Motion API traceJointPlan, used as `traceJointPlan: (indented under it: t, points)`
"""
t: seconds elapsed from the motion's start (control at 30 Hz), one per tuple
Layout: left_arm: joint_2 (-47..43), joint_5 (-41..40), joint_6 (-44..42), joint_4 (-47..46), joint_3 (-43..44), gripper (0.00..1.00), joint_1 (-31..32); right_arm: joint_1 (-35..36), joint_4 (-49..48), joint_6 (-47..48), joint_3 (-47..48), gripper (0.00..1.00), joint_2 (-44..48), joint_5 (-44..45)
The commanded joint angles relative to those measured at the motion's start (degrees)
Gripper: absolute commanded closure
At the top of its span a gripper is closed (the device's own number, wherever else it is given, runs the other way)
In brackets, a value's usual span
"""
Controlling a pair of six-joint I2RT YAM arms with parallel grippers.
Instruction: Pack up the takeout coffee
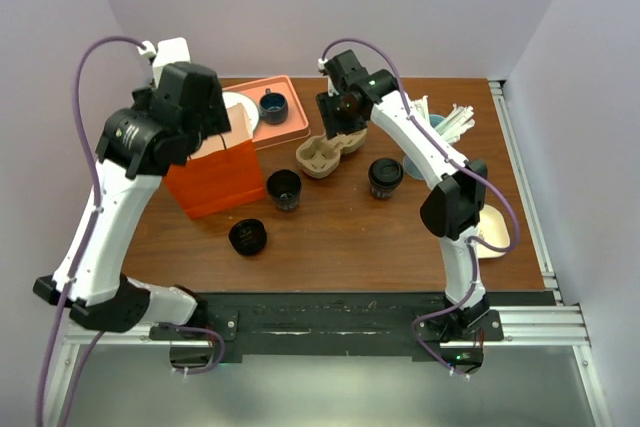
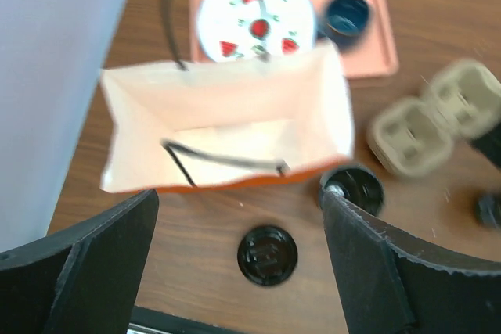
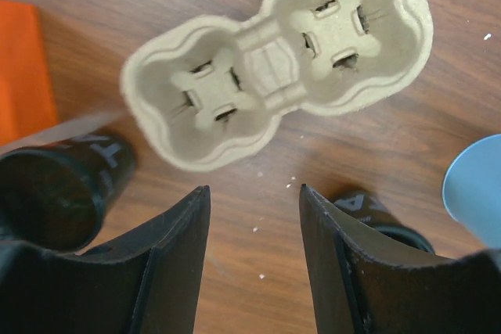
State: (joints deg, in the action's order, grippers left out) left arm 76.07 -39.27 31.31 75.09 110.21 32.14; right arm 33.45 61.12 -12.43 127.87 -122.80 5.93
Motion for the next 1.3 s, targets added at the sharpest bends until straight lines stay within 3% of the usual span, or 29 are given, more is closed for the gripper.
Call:
traceJointPlan:
  t: [0.0, 0.1, 0.2, 0.33, 0.6, 1.0, 1.13, 1.17, 1.23, 1.27]
  points:
    - [3.11, -3.72, 2.09, -3.02, 4.92, 0.12, -7.96, 0.12, -0.04, -5.05, 7.26, 0.49, 4.51, -5.75]
    - [4.17, -4.50, 5.50, -0.83, 3.78, 0.14, -11.04, 0.21, -5.10, -11.72, 10.72, 0.49, 4.23, -13.89]
    - [2.25, -4.07, 7.97, 0.23, 1.77, 0.14, -14.64, 1.52, -14.06, -19.46, 7.93, 0.48, 5.90, -19.72]
    - [-4.25, -3.62, 8.68, 0.23, 0.44, 0.13, -16.23, 6.00, -14.72, -26.15, 11.60, 0.48, 3.72, -19.38]
    - [-7.16, 3.74, 7.80, -0.73, -3.51, 0.15, -16.23, 10.49, -17.88, -26.86, 13.46, 0.46, 1.52, -15.51]
    - [-12.44, 6.57, 8.15, -2.22, -11.24, 0.17, -16.23, 12.87, -19.19, -26.25, 14.16, 0.47, -4.11, -11.30]
    - [-14.28, 7.27, 7.19, -2.67, -12.57, 0.19, -16.23, 13.22, -23.68, -27.56, 14.33, 0.64, -5.60, -15.86]
    - [-14.63, 7.19, 7.10, -2.67, -12.74, 0.20, -16.23, 13.30, -24.99, -27.83, 14.51, 0.75, -5.78, -16.74]
    - [-14.64, 7.01, 6.84, -2.41, -12.22, 0.20, -16.23, 13.39, -27.53, -28.44, 14.16, 0.83, -5.69, -19.02]
    - [-14.46, 6.92, 6.92, -2.40, -12.04, 0.21, -16.23, 13.39, -28.16, -29.57, 13.72, 0.92, -5.52, -19.38]
